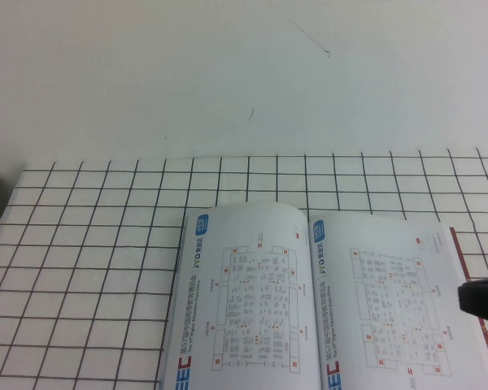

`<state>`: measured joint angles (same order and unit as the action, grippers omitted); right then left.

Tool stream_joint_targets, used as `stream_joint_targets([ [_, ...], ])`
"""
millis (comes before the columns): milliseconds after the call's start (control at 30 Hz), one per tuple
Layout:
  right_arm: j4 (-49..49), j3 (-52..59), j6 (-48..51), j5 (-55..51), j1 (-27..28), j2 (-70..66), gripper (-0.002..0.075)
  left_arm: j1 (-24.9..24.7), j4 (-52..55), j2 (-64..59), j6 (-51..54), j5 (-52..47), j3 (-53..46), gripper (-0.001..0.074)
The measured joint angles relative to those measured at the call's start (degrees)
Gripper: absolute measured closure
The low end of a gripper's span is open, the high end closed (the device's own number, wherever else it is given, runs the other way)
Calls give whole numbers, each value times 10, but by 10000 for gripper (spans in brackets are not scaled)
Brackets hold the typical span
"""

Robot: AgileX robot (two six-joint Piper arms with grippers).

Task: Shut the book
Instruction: 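Close the open booklet and leave it lying on the table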

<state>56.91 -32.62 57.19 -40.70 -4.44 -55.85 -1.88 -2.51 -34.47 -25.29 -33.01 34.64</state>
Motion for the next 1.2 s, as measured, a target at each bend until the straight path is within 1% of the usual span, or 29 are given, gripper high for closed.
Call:
stream_joint_targets([
  [67,51,0,68,-22,0,-33,729,0,-69,-21,80,-10,0,738],
  [133,86,0,106,-39,0,-61,729,0,-147,-43,170,-18,0,738],
  [200,100,-1,131,-51,0,-88,729,0,-215,-67,253,-28,0,738],
  [267,103,-11,150,-66,-1,-116,729,0,-267,-98,310,-42,0,738],
  [367,96,-44,156,-82,-19,-148,729,0,-308,-145,353,-53,0,738],
  [433,72,-71,139,-83,-39,-162,729,0,-329,-180,377,-62,0,738],
  [500,28,-100,101,-78,-66,-177,729,1,-356,-208,410,-71,0,738],
  [667,-136,-161,-52,-38,-136,-220,729,1,-446,-274,509,-78,0,738],
  [733,-180,-176,-91,-24,-154,-239,729,1,-470,-299,540,-68,0,738],
  [833,-200,-188,-121,-12,-172,-272,729,1,-499,-342,569,-38,0,738],
  [1000,-206,-203,-136,7,-192,-334,729,1,-554,-419,612,-2,0,738],
  [1200,-210,-222,-135,38,-196,-408,729,1,-648,-514,716,6,0,738],
])
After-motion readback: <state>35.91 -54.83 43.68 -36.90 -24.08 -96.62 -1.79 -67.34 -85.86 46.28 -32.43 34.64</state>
